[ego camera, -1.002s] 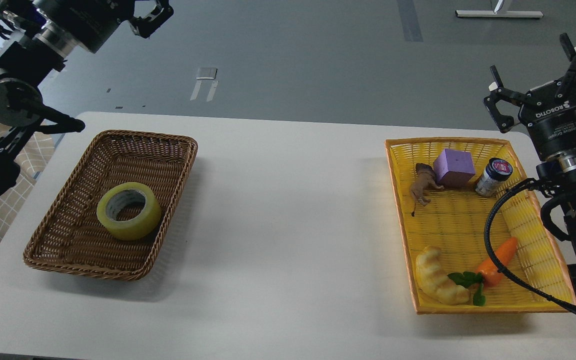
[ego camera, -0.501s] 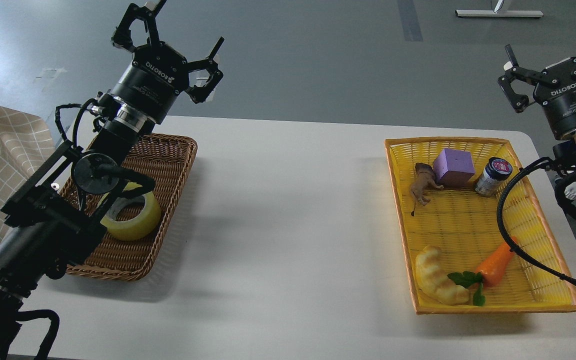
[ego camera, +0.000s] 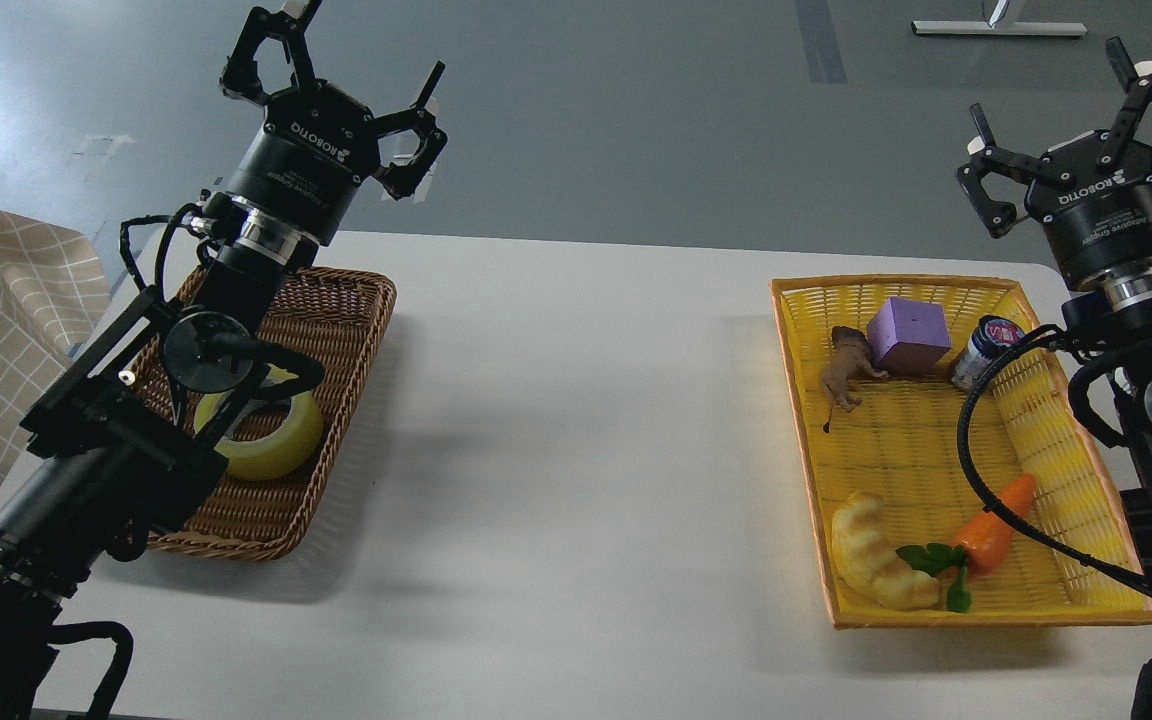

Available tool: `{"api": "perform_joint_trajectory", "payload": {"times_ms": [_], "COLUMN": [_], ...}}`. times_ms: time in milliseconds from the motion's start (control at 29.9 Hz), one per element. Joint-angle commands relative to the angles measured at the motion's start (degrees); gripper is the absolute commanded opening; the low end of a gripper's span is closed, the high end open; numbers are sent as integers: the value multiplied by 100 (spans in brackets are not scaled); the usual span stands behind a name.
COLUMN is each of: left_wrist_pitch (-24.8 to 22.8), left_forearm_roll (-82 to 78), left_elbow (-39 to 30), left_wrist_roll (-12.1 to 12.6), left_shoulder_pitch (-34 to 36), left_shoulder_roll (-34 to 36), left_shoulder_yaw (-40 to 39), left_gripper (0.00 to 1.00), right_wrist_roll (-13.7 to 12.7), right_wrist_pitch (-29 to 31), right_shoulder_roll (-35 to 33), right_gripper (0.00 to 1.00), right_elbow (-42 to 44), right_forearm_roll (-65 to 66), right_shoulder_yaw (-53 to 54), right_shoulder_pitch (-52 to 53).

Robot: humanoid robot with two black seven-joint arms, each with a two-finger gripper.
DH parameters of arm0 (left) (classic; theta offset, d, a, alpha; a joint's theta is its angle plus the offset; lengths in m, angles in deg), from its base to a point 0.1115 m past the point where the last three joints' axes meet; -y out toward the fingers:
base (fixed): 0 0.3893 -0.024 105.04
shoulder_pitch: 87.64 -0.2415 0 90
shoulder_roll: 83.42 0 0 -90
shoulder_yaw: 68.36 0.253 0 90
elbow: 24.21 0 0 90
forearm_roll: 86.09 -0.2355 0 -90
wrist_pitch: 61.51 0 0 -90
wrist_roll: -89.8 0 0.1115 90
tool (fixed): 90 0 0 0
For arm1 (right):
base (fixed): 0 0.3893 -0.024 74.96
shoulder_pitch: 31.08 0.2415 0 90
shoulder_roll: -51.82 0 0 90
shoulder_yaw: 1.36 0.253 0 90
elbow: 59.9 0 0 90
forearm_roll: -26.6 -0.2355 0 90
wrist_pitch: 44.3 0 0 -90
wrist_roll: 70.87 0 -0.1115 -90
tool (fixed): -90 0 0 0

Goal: Place and transfer tape with both arms

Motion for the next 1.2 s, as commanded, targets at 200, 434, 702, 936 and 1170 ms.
{"api": "perform_joint_trajectory", "payload": {"times_ms": [200, 434, 702, 936, 1170], "left_wrist_pitch": [0, 0, 0, 0, 0], "left_forearm_roll": [28, 36, 45, 63, 63], "left_elbow": [-10, -1, 16, 165, 183], "left_wrist_roll": [19, 46, 335, 274, 336], "left_shoulder_pitch": [-19, -10, 51, 34, 34], "left_shoulder_roll": [-56, -170, -188, -328, -381], "left_shoulder_yaw": [1, -8, -8, -315, -298], "left_gripper": [98, 98, 98, 98, 98], "right_wrist_roll": [9, 18, 18, 18, 18], "right_wrist_pitch": [0, 0, 0, 0, 0], "right_shoulder_roll": [2, -7, 11, 11, 28], "right_gripper": [100, 100, 100, 100, 100], "right_elbow": [-13, -13, -22, 4, 4], "right_forearm_roll": [73, 73, 73, 73, 90], "right_shoulder_yaw": [-41, -41, -41, -49, -58], "right_shoulder_pitch": [35, 35, 35, 35, 44]}}
